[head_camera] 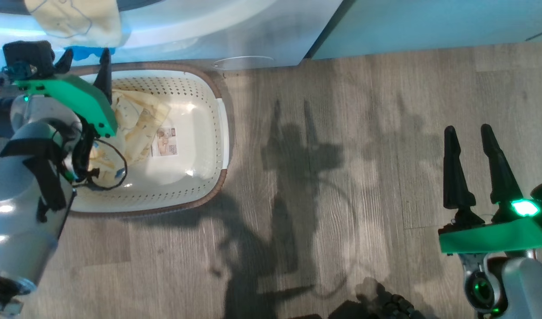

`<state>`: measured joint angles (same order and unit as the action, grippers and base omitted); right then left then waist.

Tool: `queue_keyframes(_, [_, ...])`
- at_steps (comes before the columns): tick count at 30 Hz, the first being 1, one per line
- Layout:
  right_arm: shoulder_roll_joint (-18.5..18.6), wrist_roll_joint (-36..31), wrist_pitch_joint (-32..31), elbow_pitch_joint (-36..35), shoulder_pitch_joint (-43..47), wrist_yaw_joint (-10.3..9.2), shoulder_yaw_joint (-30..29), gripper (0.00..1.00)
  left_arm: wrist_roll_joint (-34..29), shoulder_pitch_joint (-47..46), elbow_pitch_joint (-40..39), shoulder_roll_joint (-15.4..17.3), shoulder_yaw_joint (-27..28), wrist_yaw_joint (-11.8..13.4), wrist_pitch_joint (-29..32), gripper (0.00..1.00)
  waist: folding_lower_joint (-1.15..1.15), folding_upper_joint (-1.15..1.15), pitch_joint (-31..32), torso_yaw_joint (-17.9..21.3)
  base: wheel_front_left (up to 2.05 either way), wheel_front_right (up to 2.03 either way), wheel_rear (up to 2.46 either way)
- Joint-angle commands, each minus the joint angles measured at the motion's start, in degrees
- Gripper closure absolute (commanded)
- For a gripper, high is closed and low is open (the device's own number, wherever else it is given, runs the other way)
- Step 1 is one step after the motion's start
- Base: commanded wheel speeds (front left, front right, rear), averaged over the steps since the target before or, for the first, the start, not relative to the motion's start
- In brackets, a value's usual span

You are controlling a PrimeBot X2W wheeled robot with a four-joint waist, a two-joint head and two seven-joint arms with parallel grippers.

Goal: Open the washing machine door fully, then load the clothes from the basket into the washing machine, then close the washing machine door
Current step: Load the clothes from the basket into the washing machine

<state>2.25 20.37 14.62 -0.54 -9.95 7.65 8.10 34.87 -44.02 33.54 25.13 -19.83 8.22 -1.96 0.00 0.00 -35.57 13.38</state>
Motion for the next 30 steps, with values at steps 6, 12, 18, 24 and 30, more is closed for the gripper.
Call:
queue_keyframes(6, [0.63, 1.26, 0.38, -1.42, -0.49, -0.16, 1.66, 0.00, -0.45, -3.98, 2.97, 3.37, 1.80, -0.71, 0.08, 0.00, 0.00, 0.00, -0.33, 1.56, 0.00, 0.00, 0.00])
queue_keyframes(12, [0.63, 2.14, 0.38, -1.32, -0.73, -0.16, 1.86, 0.00, -0.52, -6.00, 6.16, 3.44, 1.50, -1.03, -0.03, 0.00, 0.00, 0.00, -0.86, 2.96, 0.00, 0.00, 0.00])
queue_keyframes(18, [0.63, 2.67, 0.38, -1.16, -1.00, -0.16, 1.94, 0.00, -0.58, -7.46, 9.33, 3.54, 1.30, -1.37, -0.88, 0.98, 0.00, 0.00, -0.87, 3.91, 0.00, 0.00, 0.00])
queue_keyframes(24, [0.63, 2.75, 0.38, -1.04, -0.97, -0.16, 1.68, 0.00, -0.26, -7.61, 11.55, 3.17, 0.85, -2.09, -1.18, 1.00, 0.00, 0.00, -0.43, 3.89, 0.00, 0.00, 0.00])
queue_keyframes(30, [0.63, 2.47, 0.38, -1.09, -0.55, -0.16, 0.93, 0.00, 0.51, -5.73, 9.30, 2.96, -0.31, -3.58, 1.26, 1.00, 0.00, 0.00, 0.31, 2.68, 0.00, 0.00, 0.00])
